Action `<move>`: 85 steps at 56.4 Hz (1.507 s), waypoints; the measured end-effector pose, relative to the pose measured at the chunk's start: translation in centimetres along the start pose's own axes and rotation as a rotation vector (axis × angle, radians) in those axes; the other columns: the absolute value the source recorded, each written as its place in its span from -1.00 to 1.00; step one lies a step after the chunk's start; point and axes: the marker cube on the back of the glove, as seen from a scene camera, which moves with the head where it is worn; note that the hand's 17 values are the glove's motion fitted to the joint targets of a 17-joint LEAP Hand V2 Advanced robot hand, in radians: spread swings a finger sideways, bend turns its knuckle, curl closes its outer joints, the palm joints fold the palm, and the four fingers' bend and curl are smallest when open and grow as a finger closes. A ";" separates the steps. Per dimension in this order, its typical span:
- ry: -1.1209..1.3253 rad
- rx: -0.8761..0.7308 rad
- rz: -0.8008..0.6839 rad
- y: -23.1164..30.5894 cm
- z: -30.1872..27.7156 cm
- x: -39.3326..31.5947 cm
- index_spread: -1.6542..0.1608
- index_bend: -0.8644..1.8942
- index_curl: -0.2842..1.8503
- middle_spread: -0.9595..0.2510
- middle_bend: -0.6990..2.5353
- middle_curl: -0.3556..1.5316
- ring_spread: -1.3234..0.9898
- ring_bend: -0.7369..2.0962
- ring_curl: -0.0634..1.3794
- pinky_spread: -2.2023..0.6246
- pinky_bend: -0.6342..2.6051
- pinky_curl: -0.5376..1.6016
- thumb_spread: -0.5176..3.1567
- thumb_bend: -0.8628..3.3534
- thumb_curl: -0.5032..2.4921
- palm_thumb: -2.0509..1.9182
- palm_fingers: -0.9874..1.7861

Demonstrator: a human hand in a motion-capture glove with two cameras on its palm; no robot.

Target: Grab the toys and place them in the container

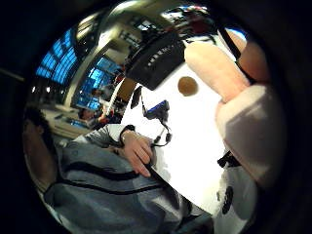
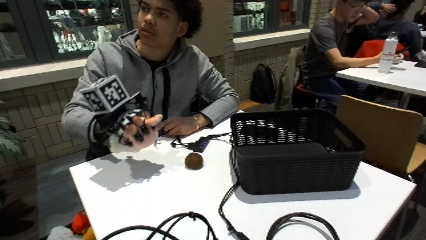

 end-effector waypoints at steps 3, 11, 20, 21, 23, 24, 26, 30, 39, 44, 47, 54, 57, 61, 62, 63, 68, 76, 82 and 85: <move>0.015 0.025 -0.075 -2.9 -1.4 -1.0 0.50 -0.21 -0.37 0.33 -0.35 -0.25 -0.11 0.11 -0.34 0.33 0.06 -0.10 -0.18 -0.40 -0.28 0.37 0.26; 0.003 0.016 -0.284 -10.7 -3.5 -6.0 0.50 -0.20 -0.33 0.27 -0.35 -0.22 -0.13 0.11 -0.31 0.33 0.07 -0.09 -0.23 -0.42 -0.25 0.38 0.25; -0.029 -0.061 -0.406 -20.5 -3.3 -11.7 0.49 -0.20 -0.28 0.23 -0.34 -0.16 -0.15 0.11 -0.28 0.33 0.09 -0.08 -0.27 -0.43 -0.22 0.39 0.24; -0.036 -0.070 -0.411 -21.6 -3.1 -12.4 0.49 -0.20 -0.27 0.23 -0.34 -0.16 -0.15 0.11 -0.28 0.33 0.09 -0.08 -0.28 -0.44 -0.21 0.39 0.24; -0.042 -0.092 -0.418 -23.7 -2.6 -13.6 0.49 -0.20 -0.26 0.22 -0.34 -0.15 -0.15 0.12 -0.27 0.33 0.09 -0.08 -0.28 -0.44 -0.21 0.39 0.23; -0.029 -0.100 -0.420 -24.8 -2.2 -14.1 0.49 -0.20 -0.26 0.22 -0.34 -0.14 -0.15 0.12 -0.27 0.33 0.09 -0.08 -0.28 -0.44 -0.20 0.39 0.23; 0.039 -0.107 -0.440 -27.0 -1.1 -14.5 0.48 -0.20 -0.24 0.21 -0.34 -0.13 -0.15 0.12 -0.26 0.33 0.09 -0.08 -0.29 -0.44 -0.20 0.39 0.23; 0.207 -0.106 -0.477 -31.4 1.2 -14.8 0.48 -0.20 -0.22 0.20 -0.34 -0.10 -0.16 0.12 -0.25 0.33 0.10 -0.08 -0.30 -0.45 -0.18 0.40 0.22; 0.099 -0.180 -0.459 -36.1 5.6 -21.0 0.47 -0.20 -0.17 0.18 -0.34 -0.04 -0.16 0.13 -0.21 0.33 0.11 -0.07 -0.32 -0.46 -0.15 0.40 0.21; 0.111 -0.169 -0.439 -37.7 6.0 -21.4 0.46 -0.21 -0.14 0.16 -0.34 0.00 -0.16 0.14 -0.19 0.33 0.12 -0.07 -0.32 -0.47 -0.14 0.40 0.20; 0.115 -0.172 -0.434 -38.4 6.2 -21.0 0.46 -0.21 -0.12 0.16 -0.34 0.02 -0.16 0.14 -0.18 0.33 0.12 -0.07 -0.32 -0.47 -0.13 0.40 0.19; 0.072 -0.210 -0.405 -39.0 6.7 -19.8 0.45 -0.21 -0.08 0.14 -0.35 0.07 -0.17 0.15 -0.15 0.33 0.13 -0.07 -0.33 -0.48 -0.11 0.41 0.18; 0.065 -0.218 -0.399 -38.9 6.9 -19.4 0.46 -0.27 -0.09 0.15 -0.36 0.09 -0.16 0.15 -0.14 0.34 0.16 -0.06 -0.30 -0.48 -0.11 0.40 0.11; 0.109 -0.235 -0.435 -38.1 7.0 -19.2 0.47 -0.26 -0.09 0.22 -0.38 0.09 -0.12 0.09 -0.15 0.36 0.16 -0.05 -0.20 -0.51 -0.15 0.33 -0.08; 0.121 -0.238 -0.435 -37.9 6.9 -19.1 0.47 -0.25 -0.08 0.24 -0.38 0.10 -0.10 0.07 -0.14 0.37 0.18 -0.03 -0.19 -0.52 -0.16 0.32 -0.12; 0.129 -0.240 -0.435 -37.7 6.8 -19.0 0.47 -0.26 -0.09 0.30 -0.40 0.08 -0.07 -0.01 -0.18 0.40 0.19 -0.03 -0.18 -0.55 -0.19 0.28 -0.25; 0.102 -0.241 -0.450 -36.3 5.2 -17.8 0.46 -0.30 -0.18 0.46 -0.42 0.04 0.02 -0.23 -0.31 0.50 0.17 -0.07 -0.12 -0.60 -0.25 0.20 -0.46; -0.037 -0.243 -0.485 -31.5 2.1 -13.6 0.48 -0.26 -0.25 0.57 -0.46 -0.02 0.07 -0.32 -0.43 0.56 0.12 -0.12 -0.06 -0.60 -0.31 0.16 -0.36; 0.019 -0.246 -0.467 -26.2 1.9 -9.8 0.48 -0.23 -0.26 0.62 -0.45 -0.04 0.09 -0.34 -0.44 0.58 0.07 -0.15 -0.04 -0.60 -0.34 0.15 -0.30; 0.046 -0.260 -0.453 -23.3 2.4 -8.1 0.49 -0.23 -0.26 0.63 -0.45 -0.05 0.09 -0.34 -0.44 0.58 0.06 -0.16 -0.03 -0.60 -0.36 0.15 -0.28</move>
